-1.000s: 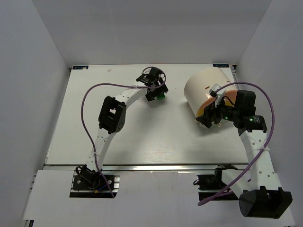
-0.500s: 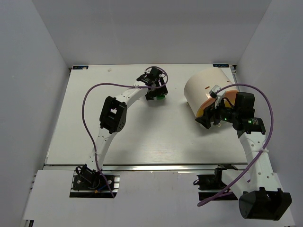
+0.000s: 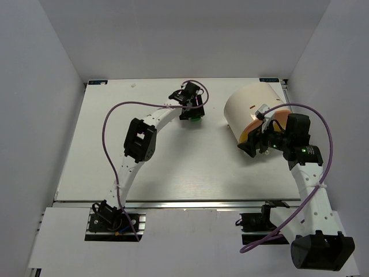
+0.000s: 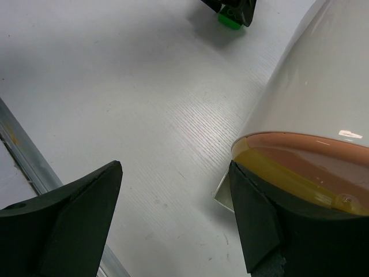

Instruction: Sort the legos into containers by color

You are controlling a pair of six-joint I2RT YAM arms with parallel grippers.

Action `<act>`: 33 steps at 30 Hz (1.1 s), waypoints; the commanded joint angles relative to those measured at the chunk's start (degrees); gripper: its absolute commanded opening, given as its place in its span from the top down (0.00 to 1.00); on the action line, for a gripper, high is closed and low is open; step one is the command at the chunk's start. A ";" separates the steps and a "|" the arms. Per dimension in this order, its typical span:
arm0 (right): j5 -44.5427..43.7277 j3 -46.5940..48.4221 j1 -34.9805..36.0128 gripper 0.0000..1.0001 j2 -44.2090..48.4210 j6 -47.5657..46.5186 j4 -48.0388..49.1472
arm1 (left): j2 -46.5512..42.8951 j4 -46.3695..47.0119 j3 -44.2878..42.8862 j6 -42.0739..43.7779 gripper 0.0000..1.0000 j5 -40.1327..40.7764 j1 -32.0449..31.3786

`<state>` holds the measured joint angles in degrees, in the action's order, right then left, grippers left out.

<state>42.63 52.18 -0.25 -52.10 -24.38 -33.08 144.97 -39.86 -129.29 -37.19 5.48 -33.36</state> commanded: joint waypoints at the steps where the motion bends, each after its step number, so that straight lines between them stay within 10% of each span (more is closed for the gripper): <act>1: 1.23 -0.42 0.08 0.20 1.03 1.00 2.23 | 2.51 -3.21 0.18 2.91 0.18 -0.03 -0.47; 25: 2.63 -1.03 -0.01 0.20 1.03 2.06 3.46 | 2.25 -5.85 1.59 5.02 0.45 5.95 -1.00; 33: 8.25 -0.94 0.16 0.20 1.38 -1.55 0.12 | -8.72 5.89 13.61 6.60 0.61 -0.80 -1.00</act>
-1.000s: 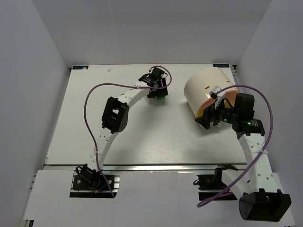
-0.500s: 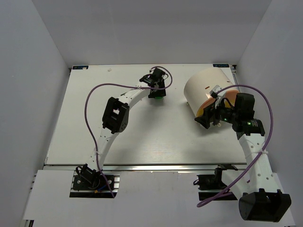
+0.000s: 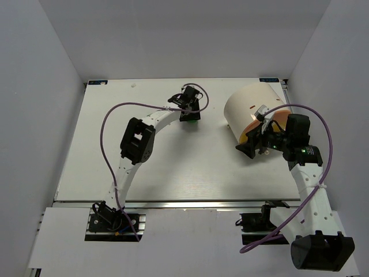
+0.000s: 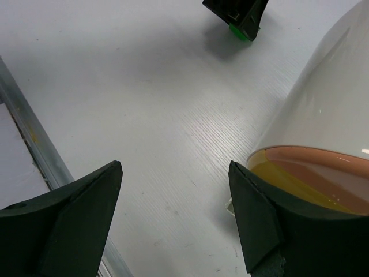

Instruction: Sort the legos into containers by color

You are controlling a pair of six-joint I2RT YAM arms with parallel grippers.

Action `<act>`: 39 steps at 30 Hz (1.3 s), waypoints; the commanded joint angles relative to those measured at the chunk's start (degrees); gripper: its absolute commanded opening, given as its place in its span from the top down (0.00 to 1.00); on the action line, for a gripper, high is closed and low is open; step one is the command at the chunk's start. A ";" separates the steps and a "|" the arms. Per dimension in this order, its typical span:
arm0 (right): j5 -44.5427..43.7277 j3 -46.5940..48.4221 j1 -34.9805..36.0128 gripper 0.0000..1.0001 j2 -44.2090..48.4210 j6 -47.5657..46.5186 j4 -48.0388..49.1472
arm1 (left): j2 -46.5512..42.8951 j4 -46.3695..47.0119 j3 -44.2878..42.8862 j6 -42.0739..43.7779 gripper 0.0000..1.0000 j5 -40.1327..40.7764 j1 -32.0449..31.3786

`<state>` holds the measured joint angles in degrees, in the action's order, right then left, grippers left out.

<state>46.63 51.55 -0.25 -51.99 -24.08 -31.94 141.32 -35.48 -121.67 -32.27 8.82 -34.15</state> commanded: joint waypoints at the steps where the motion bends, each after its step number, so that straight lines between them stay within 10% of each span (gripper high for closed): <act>1: 4.43 -0.40 -0.01 0.21 1.27 -1.85 -1.19 | -6.91 3.56 11.31 1.95 0.62 -5.03 -0.21; 17: 9.26 3.11 2.62 0.28 -5.48 1.75 -3.39 | -46.03 43.36 57.57 5.21 0.72 -48.77 -0.21; 31: 10.42 -6.99 8.86 0.11 2.42 -0.53 27.26 | -49.74 94.94 70.95 -42.31 0.72 -61.38 0.31; 39: 0.57 -7.17 15.80 0.11 0.05 -2.20 34.75 | -46.31 103.16 70.51 -51.22 0.73 -58.31 -0.21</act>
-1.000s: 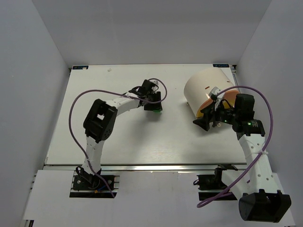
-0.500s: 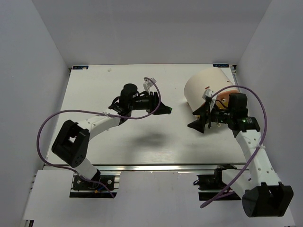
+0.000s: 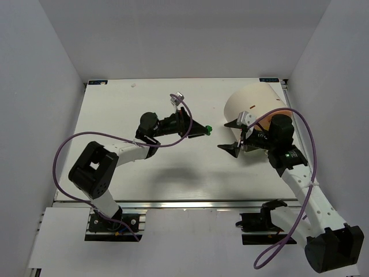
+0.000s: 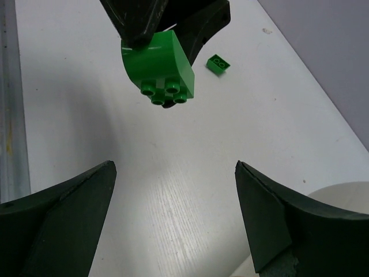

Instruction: Sort the legos into containers by color

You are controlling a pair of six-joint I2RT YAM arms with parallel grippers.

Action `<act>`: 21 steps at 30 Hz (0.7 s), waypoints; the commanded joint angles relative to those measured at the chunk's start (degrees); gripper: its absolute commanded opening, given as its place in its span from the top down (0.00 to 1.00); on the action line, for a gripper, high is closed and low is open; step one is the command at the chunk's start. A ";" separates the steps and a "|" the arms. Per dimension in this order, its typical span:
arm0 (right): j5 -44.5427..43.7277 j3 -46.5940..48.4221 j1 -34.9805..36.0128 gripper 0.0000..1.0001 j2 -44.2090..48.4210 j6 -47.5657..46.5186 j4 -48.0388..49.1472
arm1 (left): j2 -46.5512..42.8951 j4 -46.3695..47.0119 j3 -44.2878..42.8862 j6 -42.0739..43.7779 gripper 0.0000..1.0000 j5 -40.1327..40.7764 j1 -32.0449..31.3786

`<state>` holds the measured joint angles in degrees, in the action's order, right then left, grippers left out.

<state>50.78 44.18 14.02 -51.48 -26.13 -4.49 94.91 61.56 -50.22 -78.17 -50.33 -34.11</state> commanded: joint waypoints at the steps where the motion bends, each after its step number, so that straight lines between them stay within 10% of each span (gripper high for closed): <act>1: -3.85 0.90 3.28 0.11 -1.07 0.02 7.65 | 0.27 5.94 -1.11 -5.41 0.73 0.84 -0.26; 21: -12.29 5.21 14.54 0.21 -6.17 3.54 14.42 | 3.43 5.15 -2.08 -5.41 0.73 0.40 -0.26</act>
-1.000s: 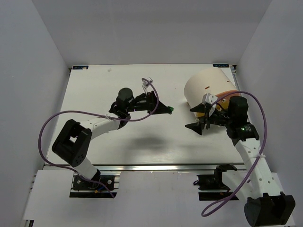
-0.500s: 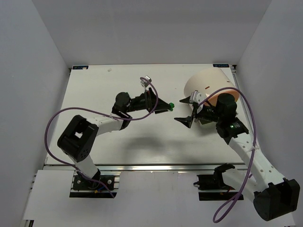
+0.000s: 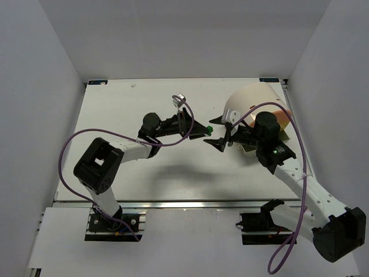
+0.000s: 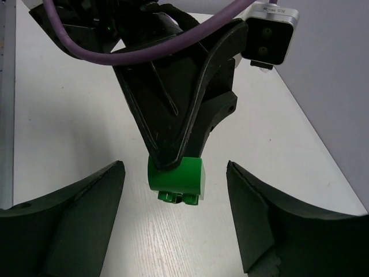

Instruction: Sort the legos into containers by color

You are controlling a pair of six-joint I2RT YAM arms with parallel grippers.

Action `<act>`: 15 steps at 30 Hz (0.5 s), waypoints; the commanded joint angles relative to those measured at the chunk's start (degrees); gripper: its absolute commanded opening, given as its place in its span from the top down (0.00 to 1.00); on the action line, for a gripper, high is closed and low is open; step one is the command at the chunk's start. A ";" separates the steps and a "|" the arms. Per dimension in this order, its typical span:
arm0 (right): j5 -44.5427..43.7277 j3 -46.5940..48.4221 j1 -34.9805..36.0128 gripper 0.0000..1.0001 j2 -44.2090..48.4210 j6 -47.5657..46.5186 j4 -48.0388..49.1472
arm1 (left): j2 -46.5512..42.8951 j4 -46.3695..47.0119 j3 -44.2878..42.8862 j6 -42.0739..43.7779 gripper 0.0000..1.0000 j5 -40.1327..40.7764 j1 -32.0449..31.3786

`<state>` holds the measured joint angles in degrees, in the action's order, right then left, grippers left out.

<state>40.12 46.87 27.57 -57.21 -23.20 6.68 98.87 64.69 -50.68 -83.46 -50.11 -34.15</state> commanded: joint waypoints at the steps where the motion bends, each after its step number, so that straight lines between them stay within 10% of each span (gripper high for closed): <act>1: -1.71 2.52 1.34 0.24 -0.45 0.70 3.25 | -0.52 2.11 -1.62 -0.12 0.73 0.19 -0.21; 11: -5.48 1.64 2.40 0.73 -0.71 -1.58 2.38 | 0.18 2.55 -2.41 -0.82 0.70 0.27 -0.21; 15: -6.19 2.34 2.40 0.92 -0.71 -2.55 1.24 | 0.80 2.38 -3.64 -1.62 0.31 -0.08 -0.21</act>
<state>35.64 46.96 29.65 -57.89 -24.69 7.27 99.98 64.75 -51.81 -84.58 -49.91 -34.06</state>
